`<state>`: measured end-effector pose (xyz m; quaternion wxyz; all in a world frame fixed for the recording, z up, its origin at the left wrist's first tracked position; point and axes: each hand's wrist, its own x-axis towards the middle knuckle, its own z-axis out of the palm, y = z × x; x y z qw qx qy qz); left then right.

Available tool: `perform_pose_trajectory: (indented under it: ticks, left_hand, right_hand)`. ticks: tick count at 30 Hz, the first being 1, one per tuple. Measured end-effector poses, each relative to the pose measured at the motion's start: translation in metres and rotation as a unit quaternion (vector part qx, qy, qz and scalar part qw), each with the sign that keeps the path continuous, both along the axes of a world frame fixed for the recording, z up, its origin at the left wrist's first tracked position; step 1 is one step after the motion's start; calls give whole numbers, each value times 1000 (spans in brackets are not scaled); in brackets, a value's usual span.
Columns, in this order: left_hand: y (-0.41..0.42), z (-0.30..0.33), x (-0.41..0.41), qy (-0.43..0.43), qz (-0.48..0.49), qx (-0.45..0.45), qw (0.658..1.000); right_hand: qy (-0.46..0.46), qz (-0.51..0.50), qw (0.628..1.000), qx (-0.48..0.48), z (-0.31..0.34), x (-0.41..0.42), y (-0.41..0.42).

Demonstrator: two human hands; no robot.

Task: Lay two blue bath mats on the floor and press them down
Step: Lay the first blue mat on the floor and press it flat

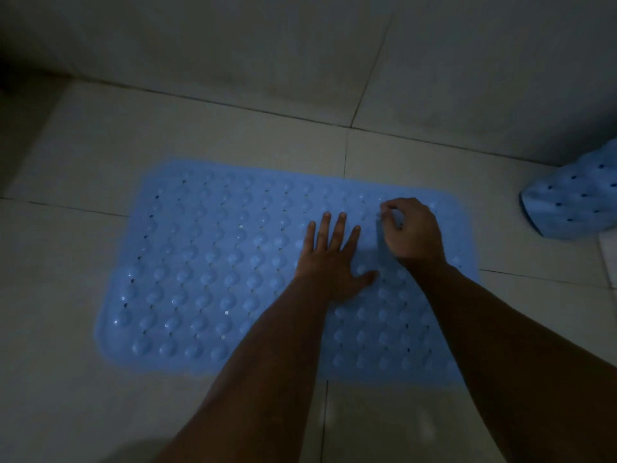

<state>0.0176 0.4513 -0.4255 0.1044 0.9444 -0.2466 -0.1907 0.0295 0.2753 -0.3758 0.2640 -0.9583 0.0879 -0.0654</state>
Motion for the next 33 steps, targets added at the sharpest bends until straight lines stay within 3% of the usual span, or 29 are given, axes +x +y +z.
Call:
perform_pose_trajectory:
  ticks: [2, 3, 6, 9, 14, 17, 20, 24, 30, 33]
  left_hand:
    - [6, 25, 14, 92, 3, -42, 995]
    - [14, 37, 20, 94, 10, -75, 993]
    - [51, 55, 29, -16, 50, -131, 990]
    - [89, 48, 25, -96, 116, -110, 982]
    - [133, 40, 23, -131, 139, -57, 980]
    - [152, 33, 31, -139, 146, -47, 978]
    - [165, 21, 37, -157, 135, -45, 977]
    - [174, 20, 42, -165, 127, -44, 977]
    - [161, 46, 47, -154, 135, -42, 978]
    - [145, 53, 46, -123, 129, -45, 983]
  right_hand:
    - [37, 22, 999, -14, 21, 5, 6]
    - [48, 28, 998, -22, 32, 9, 12]
    - [85, 38, 995, -28, 44, 21, 47]
    - [118, 49, 992, -13, 29, 13, 91]
    - [163, 124, 975, -87, -28, -20, 161]
    - [132, 104, 970, -176, -47, -35, 179]
    - [97, 96, 969, -204, -54, -39, 179]
    - [136, 104, 969, -180, -49, -37, 182]
    - [278, 131, 946, -105, 2, 7, 161]
    - [230, 131, 963, -50, 34, 36, 145]
